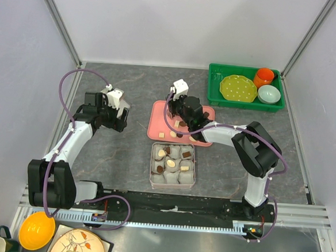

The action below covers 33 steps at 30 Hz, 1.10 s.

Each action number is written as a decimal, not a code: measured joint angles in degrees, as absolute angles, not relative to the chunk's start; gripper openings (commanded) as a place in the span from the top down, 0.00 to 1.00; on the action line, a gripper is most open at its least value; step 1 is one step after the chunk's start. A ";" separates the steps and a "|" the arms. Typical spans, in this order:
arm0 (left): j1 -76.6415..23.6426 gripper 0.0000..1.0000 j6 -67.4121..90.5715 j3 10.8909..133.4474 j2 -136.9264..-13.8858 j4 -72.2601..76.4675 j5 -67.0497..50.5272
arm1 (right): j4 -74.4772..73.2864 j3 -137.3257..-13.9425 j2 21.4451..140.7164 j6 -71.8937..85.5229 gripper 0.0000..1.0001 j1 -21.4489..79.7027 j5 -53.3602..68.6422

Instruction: Pack the chocolate

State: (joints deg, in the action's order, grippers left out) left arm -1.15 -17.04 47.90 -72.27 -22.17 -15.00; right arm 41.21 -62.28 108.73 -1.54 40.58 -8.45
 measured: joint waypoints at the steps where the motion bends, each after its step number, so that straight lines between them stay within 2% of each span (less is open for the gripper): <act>1: -1.15 0.01 -17.04 47.88 -72.27 -22.15 -15.00 | 41.21 -62.28 108.73 -1.52 0.73 40.58 -8.45; 11: -1.15 0.01 -17.06 47.44 -72.27 -22.13 -14.98 | 37.95 -61.21 105.41 -1.52 0.78 40.56 -5.76; 15: -1.15 0.01 -17.06 47.27 -72.27 -22.06 -14.92 | 34.65 -56.84 96.73 -1.72 0.78 42.02 -3.79; 24: -1.15 0.01 -17.10 47.27 -72.27 -21.65 -14.81 | 24.91 -47.77 72.31 -1.72 0.78 52.03 0.56; 28: -1.15 0.01 -17.21 47.27 -72.27 -21.63 -14.15 | 18.22 -45.41 66.92 -0.36 0.78 58.17 2.24; 33: -1.15 0.01 -17.43 47.27 -72.27 -21.63 -13.69 | 15.46 -43.62 66.08 1.80 0.78 61.43 3.16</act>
